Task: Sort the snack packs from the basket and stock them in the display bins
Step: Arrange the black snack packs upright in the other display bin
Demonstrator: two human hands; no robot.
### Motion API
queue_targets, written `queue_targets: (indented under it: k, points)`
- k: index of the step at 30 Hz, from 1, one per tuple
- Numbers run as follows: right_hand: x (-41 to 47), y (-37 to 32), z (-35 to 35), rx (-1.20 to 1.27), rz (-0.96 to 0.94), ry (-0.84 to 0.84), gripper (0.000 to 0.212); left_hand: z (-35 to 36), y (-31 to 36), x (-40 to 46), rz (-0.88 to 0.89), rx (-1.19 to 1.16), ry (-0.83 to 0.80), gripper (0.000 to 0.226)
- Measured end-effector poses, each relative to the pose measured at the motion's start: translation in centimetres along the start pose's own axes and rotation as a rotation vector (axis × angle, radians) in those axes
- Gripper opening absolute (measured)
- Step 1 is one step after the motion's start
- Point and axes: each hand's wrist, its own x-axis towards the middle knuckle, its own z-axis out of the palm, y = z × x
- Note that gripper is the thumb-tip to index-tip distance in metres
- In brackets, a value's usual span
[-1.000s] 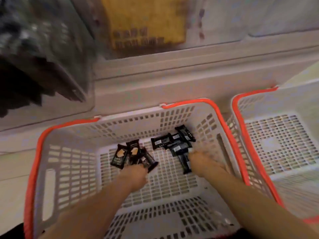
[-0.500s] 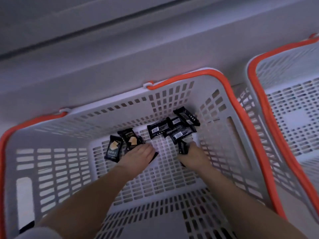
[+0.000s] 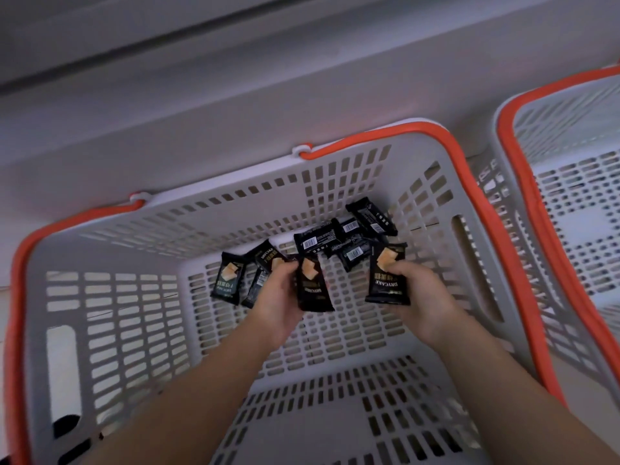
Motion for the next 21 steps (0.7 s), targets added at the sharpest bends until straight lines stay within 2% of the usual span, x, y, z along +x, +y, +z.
queue_targets:
  k: [1,3,6,8,12,14,16,18,19,21]
  points:
    - [0.0,0.0,0.1,-0.013,-0.025,-0.009,0.015,-0.2,-0.2,-0.3,-0.017,-0.154,-0.016,0.032]
    - [0.2,0.1,0.3,-0.046,-0.065,-0.096,0.014,-0.2,-0.5,-0.7,0.004,-0.254,-0.033,0.038]
    - [0.4,1.0,0.9,-0.139,-0.073,-0.21,0.02,0.3,-0.9,-1.1,-0.004,-0.139,0.022,0.042]
    - [0.5,1.9,1.2,-0.207,-0.065,-0.214,0.018,0.5,-1.0,-1.1,-0.01,-0.028,0.028,0.042]
    - [0.5,2.8,1.9,-0.445,-0.161,-0.189,0.018,0.6,-0.8,-1.2,-0.005,0.004,-0.008,0.037]
    - [0.6,3.0,1.9,-0.591,-0.23,-0.2,0.019,0.6,-1.0,-1.4,0.006,0.105,-0.022,0.036]
    - [0.7,3.2,2.0,-0.613,-0.254,-0.204,0.022,0.6,-1.7,-1.5,0.034,0.287,-0.063,0.035]
    - [0.9,3.5,2.0,-0.592,-0.252,-0.198,0.029,0.4,-2.3,-1.9,0.089,0.526,-0.09,0.02]
    - [1.0,3.6,1.9,-0.662,-0.291,-0.173,0.036,0.2,-2.4,-2.0,0.121,0.628,-0.105,0.021]
    - [1.4,3.8,1.7,-0.924,-0.427,-0.115,0.063,-0.3,-2.1,-2.1,0.152,0.77,-0.131,0.031]
